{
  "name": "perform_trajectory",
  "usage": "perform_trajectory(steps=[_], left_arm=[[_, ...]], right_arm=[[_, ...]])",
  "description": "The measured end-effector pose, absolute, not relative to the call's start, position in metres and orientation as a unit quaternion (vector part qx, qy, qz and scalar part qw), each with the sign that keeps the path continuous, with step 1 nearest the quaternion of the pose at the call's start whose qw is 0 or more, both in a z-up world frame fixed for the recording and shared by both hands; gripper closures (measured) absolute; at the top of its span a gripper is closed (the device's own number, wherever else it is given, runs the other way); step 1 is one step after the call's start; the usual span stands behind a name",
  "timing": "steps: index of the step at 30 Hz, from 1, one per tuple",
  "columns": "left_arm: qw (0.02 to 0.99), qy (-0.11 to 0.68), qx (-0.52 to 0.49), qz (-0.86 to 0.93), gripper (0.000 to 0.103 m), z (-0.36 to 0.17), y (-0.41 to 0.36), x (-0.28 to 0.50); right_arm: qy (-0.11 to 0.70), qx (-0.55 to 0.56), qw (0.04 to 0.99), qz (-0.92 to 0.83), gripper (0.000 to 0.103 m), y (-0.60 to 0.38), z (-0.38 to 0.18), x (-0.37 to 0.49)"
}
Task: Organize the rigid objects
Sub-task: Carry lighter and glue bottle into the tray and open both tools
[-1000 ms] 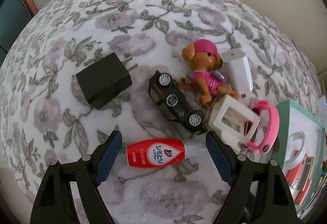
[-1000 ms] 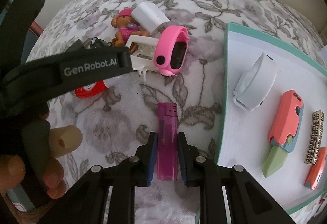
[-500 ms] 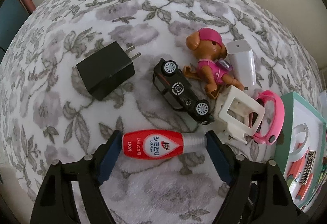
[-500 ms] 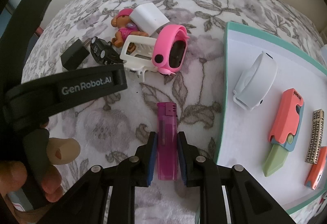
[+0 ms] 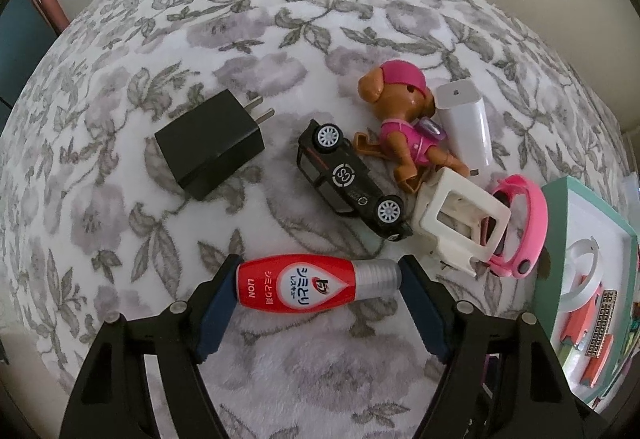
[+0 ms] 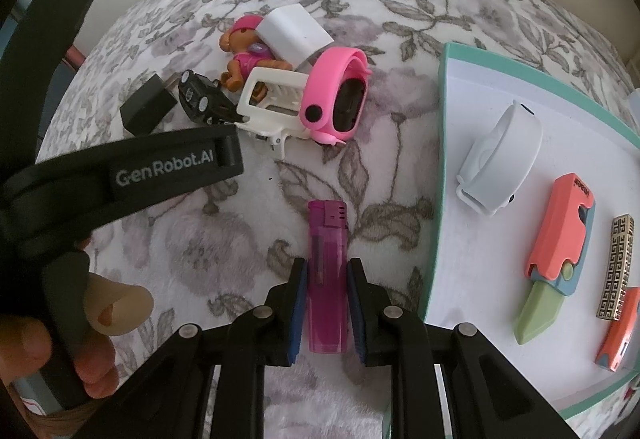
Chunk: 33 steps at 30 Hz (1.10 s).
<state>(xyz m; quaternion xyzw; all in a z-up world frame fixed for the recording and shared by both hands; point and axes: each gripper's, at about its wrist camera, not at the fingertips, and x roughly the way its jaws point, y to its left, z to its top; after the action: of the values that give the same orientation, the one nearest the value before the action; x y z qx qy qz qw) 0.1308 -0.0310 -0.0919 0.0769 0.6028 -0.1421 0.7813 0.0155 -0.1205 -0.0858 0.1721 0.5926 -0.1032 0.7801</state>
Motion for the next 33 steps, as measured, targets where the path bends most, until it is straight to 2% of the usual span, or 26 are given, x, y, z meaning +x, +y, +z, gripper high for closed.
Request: perform_trajectory(steps=[20,33], left_arm=[[0.833,0.53,0.041,-0.152,0.024,-0.011,-0.019,0.113],[0.851,0.494,0.038,-0.172,0.024,0.017,-0.033,0.093]], right_arm=[[0.536,0.195,0.814,-0.111,0.082,-0.134,-0.034,0.002],[0.509,0.216,0.819,-0.155,0.082,-0.165,-0.011,-0.021]])
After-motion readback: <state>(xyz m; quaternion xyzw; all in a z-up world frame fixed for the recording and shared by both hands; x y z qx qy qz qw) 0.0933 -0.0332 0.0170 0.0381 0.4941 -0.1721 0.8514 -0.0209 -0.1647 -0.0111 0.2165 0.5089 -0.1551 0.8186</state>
